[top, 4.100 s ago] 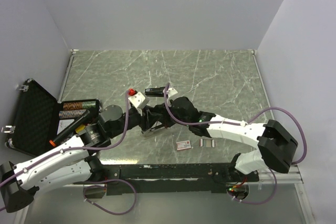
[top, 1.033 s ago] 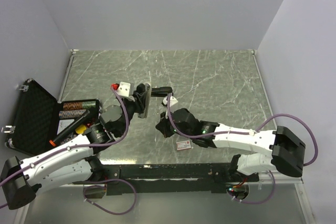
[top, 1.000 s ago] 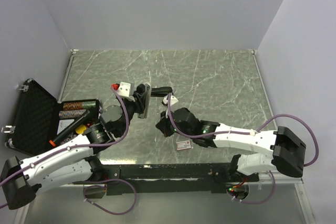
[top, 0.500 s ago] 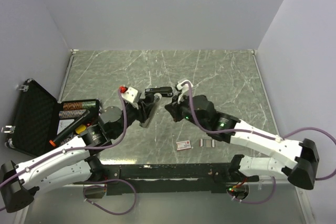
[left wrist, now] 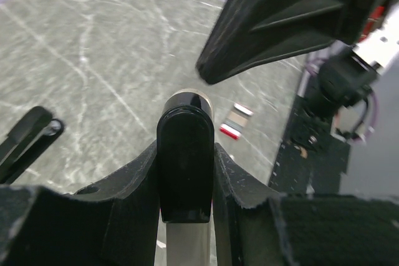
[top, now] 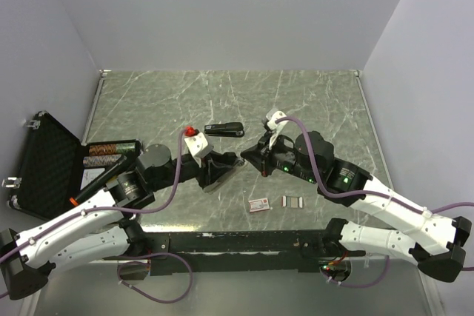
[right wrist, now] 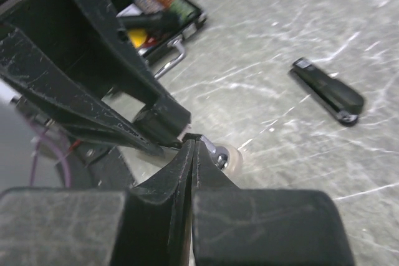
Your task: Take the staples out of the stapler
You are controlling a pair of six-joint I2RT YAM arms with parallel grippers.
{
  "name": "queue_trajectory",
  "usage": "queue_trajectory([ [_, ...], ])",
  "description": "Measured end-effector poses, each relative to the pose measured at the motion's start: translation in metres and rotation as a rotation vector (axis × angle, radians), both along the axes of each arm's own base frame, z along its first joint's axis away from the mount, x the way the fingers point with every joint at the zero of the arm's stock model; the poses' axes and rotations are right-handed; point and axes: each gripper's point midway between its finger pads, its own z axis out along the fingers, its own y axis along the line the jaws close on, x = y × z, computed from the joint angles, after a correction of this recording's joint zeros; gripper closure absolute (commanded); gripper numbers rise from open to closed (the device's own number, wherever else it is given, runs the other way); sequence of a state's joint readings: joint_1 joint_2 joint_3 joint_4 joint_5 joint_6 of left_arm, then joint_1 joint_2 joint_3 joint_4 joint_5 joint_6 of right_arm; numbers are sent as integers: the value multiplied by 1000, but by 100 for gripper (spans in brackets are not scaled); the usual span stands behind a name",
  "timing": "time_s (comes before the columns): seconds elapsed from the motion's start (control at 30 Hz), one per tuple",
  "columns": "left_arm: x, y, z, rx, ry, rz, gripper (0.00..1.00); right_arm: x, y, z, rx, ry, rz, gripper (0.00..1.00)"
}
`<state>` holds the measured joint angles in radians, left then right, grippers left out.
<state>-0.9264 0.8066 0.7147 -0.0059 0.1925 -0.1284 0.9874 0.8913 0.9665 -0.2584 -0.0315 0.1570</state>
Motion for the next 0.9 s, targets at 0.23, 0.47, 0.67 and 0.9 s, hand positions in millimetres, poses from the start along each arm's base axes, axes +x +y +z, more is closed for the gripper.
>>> queue_trajectory([
  [0.23,-18,-6,-4,19,7,-114,99,-12,4,-7,-15,30,68,100],
  [0.47,-24,-8,-3,14,6,-145,99,-17,7,-9,-6,53,96,100],
  [0.67,-26,-6,4,-6,-6,-150,99,-20,11,-24,-3,105,106,100],
  [0.9,-26,-3,10,-25,-14,-137,99,-23,15,-36,18,145,113,100],
])
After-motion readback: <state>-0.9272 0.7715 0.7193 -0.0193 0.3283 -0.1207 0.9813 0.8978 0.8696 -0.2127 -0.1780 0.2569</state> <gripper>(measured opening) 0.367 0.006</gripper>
